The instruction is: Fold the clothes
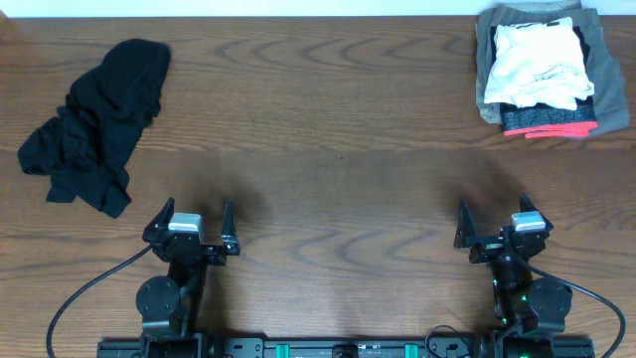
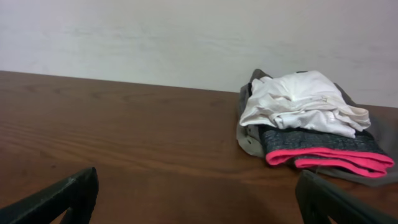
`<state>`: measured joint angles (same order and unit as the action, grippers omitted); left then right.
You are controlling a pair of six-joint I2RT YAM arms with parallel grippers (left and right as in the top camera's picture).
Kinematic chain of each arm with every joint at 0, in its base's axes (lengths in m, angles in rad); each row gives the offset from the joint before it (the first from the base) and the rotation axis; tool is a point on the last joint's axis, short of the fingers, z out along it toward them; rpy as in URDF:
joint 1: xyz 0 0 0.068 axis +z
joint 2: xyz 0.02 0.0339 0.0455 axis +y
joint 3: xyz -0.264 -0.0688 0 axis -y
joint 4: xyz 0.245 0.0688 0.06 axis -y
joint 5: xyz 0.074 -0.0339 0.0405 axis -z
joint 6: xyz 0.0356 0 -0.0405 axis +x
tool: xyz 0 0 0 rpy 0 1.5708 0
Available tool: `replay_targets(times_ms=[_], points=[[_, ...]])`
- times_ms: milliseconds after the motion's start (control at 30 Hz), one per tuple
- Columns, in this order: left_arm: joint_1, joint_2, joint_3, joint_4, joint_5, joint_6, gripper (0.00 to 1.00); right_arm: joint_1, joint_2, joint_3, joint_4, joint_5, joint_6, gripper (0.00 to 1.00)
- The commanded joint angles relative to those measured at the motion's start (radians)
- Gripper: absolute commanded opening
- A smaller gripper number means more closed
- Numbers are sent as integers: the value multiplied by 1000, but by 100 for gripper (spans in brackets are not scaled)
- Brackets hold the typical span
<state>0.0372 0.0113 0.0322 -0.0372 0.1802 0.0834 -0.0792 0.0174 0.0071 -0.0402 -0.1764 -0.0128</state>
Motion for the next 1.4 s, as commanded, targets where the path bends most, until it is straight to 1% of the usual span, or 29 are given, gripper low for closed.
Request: replay_targets(times_ms=[0,67,167,333,433,633,733,800,933,1067,1200,1367], points=[[-4,0,-28,-13,18,10,98,6,-3,-2,-1,53,-42,99],[-4,0,-28,-14,18,10,98,6,-3,-2,4,61,-87,99],[-4,8,-28,-14,14,10,98,6,-2,-2,0,66,-115,99],[-4,53,-28,-13,10,9,98,6,29,-2,8,80,-117,99],[-3,87,-23,-3,9,-31,98,6,62,-2,56,79,-115,99],[-3,195,22,8,9,-45,98,7,183,29,187,71,-88,99],[-3,268,63,8,9,-60,98,8,275,81,206,65,-77,99],[-3,335,114,8,9,-82,98,8,345,134,205,59,-77,99],[-3,479,249,-23,10,-86,98,8,506,268,206,35,-77,99],[-3,641,431,-128,10,-86,98,8,689,422,205,-37,-78,99],[-3,806,618,-269,10,-85,98,8,880,576,196,-158,-77,99],[-3,990,824,-441,10,-85,98,10,1096,759,121,-259,-77,99]])
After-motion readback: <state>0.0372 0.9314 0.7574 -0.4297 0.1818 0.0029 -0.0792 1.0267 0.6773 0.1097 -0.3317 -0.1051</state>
